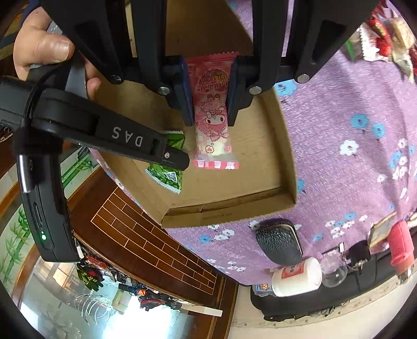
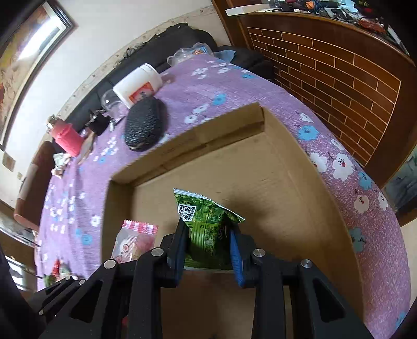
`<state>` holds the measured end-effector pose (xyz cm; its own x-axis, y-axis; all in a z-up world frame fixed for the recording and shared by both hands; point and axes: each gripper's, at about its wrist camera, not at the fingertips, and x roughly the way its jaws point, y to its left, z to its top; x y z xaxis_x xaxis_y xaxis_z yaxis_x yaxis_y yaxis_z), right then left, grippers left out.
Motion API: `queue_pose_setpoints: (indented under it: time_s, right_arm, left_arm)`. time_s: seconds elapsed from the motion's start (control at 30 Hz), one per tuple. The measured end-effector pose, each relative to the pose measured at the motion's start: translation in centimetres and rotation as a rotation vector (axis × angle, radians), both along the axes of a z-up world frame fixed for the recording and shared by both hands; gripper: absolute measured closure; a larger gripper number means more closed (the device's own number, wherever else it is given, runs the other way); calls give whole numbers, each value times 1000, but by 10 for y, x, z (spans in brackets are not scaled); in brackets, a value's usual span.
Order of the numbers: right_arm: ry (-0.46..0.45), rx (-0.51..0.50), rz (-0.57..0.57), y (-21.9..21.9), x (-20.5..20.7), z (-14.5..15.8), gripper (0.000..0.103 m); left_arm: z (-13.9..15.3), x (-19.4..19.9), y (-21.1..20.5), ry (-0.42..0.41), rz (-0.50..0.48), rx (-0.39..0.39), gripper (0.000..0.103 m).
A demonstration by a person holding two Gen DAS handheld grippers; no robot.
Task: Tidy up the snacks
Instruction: 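Carry both snacks into the cardboard box and open both tools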
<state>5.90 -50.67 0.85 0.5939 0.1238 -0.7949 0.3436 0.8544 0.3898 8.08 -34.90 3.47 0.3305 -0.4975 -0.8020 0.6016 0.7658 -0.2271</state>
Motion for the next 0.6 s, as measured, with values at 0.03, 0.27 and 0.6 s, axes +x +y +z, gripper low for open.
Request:
queue_pose_setpoints:
  time_s: [0.03, 0.27, 0.6]
  right_arm:
    - [-3, 6, 3, -1, 1, -1, 72]
    - [-12, 1, 7, -3, 3, -1, 71]
    - [-77, -65, -9, 0, -8, 14, 45]
  left_arm:
    - [-3, 1, -1, 6, -1, -7, 80]
    - [-16, -1, -12, 0, -21, 10, 80]
    - [-10, -4, -9, -30, -5, 11, 58]
